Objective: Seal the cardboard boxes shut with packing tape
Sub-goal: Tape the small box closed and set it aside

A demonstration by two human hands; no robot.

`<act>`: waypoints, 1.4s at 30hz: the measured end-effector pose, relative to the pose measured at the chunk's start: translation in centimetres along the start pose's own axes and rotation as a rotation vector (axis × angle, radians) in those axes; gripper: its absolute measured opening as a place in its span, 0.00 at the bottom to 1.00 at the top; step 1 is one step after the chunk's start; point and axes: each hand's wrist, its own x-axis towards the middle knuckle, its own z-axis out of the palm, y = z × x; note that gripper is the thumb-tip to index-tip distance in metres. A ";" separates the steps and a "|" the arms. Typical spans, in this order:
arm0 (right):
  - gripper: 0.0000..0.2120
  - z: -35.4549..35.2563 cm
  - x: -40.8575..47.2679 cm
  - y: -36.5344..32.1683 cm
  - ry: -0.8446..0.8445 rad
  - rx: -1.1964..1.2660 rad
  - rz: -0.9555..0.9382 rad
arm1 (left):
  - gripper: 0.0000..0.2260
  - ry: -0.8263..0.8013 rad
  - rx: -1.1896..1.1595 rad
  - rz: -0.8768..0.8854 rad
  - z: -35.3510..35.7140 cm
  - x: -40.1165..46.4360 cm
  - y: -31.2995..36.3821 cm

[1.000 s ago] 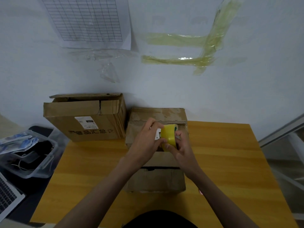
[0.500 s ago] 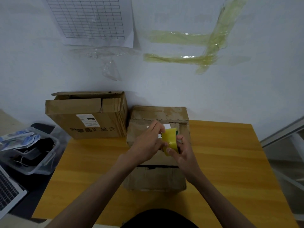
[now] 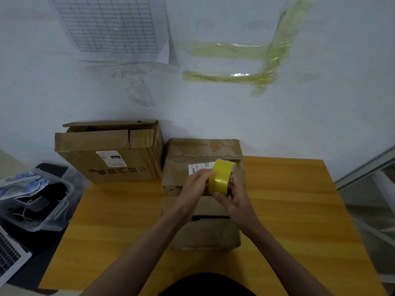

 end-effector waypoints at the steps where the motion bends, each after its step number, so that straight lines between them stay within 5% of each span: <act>1: 0.18 0.0 0.1 0.1 -0.008 -0.051 -0.010 | 0.19 -0.004 -0.038 -0.025 0.3 0.1 0.1; 5: 0.17 -0.1 -0.1 0.8 -0.011 -0.144 -0.066 | 0.27 0.072 -0.077 -0.071 1.3 0.1 0.4; 15: 0.18 -0.2 -0.6 1.1 0.000 -0.195 -0.091 | 0.15 0.093 -0.073 -0.059 1.9 -0.2 -0.6; 42: 0.15 -0.5 -0.8 1.4 -0.004 -0.273 -0.096 | 0.20 0.112 -0.129 -0.067 2.3 -1.4 -0.5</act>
